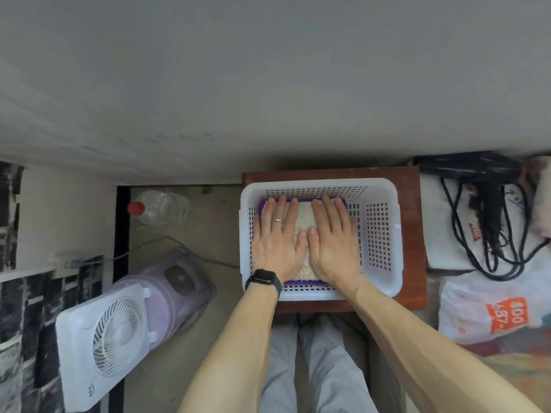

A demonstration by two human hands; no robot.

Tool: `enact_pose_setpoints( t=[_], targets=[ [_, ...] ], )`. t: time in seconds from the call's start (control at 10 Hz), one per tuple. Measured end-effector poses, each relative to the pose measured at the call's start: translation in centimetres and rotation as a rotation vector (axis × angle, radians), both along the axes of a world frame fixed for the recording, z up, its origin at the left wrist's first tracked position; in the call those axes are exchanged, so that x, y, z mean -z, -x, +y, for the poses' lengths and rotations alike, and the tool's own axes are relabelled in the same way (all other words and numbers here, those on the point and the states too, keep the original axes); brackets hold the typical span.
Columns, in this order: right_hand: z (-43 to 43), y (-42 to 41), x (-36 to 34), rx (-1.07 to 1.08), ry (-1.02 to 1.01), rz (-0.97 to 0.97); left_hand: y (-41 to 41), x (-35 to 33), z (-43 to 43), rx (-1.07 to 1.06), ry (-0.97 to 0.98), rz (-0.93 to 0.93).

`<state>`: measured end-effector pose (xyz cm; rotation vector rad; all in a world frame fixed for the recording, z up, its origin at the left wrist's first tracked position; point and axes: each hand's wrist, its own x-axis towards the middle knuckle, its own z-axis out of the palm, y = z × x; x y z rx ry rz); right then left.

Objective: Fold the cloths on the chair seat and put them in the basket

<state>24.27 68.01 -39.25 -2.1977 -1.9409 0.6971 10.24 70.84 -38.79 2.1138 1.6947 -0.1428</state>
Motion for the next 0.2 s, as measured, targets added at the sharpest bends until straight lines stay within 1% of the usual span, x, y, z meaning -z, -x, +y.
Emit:
enact_pose_setpoints(
  t=[0.1, 0.2],
  targets=[
    [0.3, -0.1, -2.7, -0.015, 0.060, -0.050, -0.3, -3.4, 0.6, -0.011, 0.036, 0.018],
    [-0.9, -0.6, -5.3, -0.040, 0.058, -0.056, -0.1, -6.7, 0.2, 0.054, 0.069, -0.018]
  ],
)
